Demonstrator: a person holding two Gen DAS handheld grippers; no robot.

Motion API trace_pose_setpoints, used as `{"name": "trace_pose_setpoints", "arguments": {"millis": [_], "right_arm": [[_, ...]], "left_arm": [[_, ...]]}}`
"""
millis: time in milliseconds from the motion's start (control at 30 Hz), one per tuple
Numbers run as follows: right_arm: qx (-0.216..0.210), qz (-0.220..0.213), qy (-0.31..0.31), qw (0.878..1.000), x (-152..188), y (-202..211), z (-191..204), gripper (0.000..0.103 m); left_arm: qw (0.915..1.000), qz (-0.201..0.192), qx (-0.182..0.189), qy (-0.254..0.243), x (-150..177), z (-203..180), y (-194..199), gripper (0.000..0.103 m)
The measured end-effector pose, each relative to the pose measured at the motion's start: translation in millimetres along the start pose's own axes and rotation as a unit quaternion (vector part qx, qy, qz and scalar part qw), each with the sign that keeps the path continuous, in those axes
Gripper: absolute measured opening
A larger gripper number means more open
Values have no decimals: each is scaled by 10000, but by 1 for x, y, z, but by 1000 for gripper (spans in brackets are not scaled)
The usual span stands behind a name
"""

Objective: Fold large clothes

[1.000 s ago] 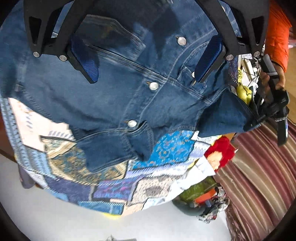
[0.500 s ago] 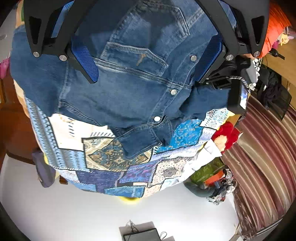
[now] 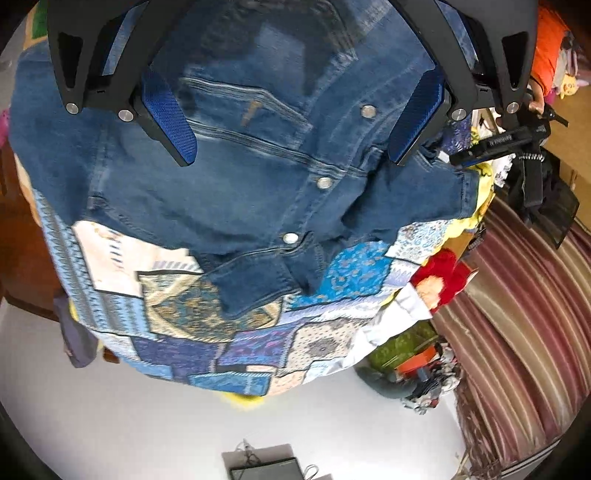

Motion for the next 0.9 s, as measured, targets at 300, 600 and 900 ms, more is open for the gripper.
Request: {"name": "trace_pose_setpoints", "arguments": {"millis": [300, 600, 900], "right_arm": [[-145, 73, 111, 9998, 1, -10, 26, 103], [85, 20, -153, 9998, 5, -1, -14, 103], [123, -351, -542, 9978, 3, 32, -57, 103]], "left_arm": [[9936, 29, -353, 1075, -29, 59, -38, 36], [9937, -689, -777, -409, -63, -27, 13, 18], [9556, -2001, 17, -2163, -99, -219, 107, 18]]}}
Point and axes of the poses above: each gripper's, at about its wrist camera, not at the fingertips, and y roughly against the way its jaws point, z to its left, x to its underside, the point moved 10 cm from there along -y, roughly the way its jaws point, and after that the axes turned 1 degree about z, right-handed, at the moved point
